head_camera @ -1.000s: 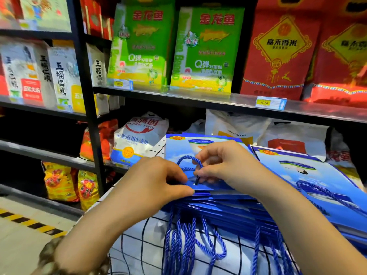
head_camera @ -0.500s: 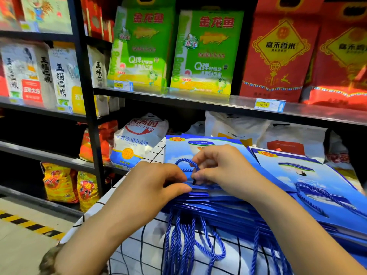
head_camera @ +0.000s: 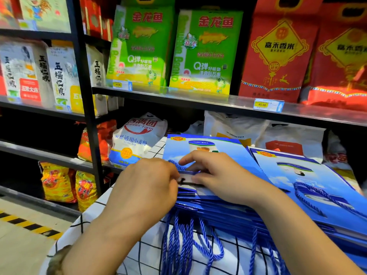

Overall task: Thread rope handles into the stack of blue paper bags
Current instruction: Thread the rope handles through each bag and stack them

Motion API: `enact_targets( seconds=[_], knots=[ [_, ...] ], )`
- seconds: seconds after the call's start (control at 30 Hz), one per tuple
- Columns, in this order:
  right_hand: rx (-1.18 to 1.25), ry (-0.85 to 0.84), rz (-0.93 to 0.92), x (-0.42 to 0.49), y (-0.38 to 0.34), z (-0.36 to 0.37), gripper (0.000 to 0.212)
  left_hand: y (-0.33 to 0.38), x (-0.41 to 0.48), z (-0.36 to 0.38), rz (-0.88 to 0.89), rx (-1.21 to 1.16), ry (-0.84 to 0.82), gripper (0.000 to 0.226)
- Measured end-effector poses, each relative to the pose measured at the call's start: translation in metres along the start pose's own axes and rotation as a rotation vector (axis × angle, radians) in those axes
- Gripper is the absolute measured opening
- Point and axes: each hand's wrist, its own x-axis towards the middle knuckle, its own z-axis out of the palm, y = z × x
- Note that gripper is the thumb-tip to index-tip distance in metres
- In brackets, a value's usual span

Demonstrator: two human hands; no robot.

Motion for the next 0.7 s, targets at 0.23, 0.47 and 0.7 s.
enact_targets(
  seconds=[0.23, 0.47, 0.7],
  knots=[
    [0.088, 0.069, 0.021, 0.002, -0.005, 0.009, 0.034, 0.021, 0.004, 0.001, -0.160, 0.257, -0.134, 0.027],
    [-0.021, 0.128, 0.039, -0.001, -0.007, 0.013, 0.038, 0.026, 0.002, 0.011, -0.114, 0.322, -0.225, 0.007],
    [-0.111, 0.113, 0.032, -0.004, -0.005, 0.013, 0.044, 0.013, 0.001, 0.008, -0.027, 0.171, -0.194, 0.012]
  ],
)
